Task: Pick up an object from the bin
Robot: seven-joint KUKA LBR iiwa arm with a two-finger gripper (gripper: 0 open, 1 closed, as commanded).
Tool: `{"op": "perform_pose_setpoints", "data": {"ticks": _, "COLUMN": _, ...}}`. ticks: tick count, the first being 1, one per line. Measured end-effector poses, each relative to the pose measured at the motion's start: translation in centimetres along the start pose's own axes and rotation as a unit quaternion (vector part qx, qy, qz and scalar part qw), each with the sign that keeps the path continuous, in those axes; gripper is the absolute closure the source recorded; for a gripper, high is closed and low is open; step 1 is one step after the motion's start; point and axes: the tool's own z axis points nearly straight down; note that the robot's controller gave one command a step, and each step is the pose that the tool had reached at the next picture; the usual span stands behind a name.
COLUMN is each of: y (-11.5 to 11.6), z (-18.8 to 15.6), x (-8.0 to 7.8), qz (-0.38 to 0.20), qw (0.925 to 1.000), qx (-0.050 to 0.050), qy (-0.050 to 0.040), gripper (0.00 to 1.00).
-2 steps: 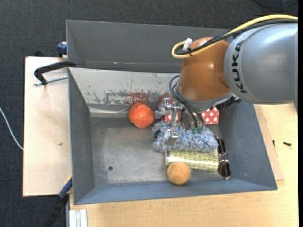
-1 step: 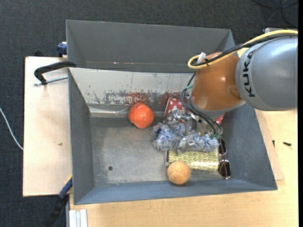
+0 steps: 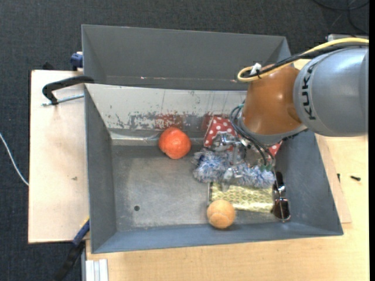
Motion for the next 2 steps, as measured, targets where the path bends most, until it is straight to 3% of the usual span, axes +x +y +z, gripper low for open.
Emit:
{"op": "perform_pose_setpoints", "data": {"ticks": 1, "y": 0.45, "z": -0.05, "x": -0.67, "qz": -0.031, "qw": 0.9995, "qx": -0.001, "qy": 0.0024, "gripper": 0.0}}
{"op": "perform_pose_setpoints", "data": {"ticks": 2, "y": 0.02, "z": -0.5, "x": -0.25, "qz": 0.001, "qw": 1.0, "qx": 0.001, "qy": -0.0005, "gripper": 1.0}}
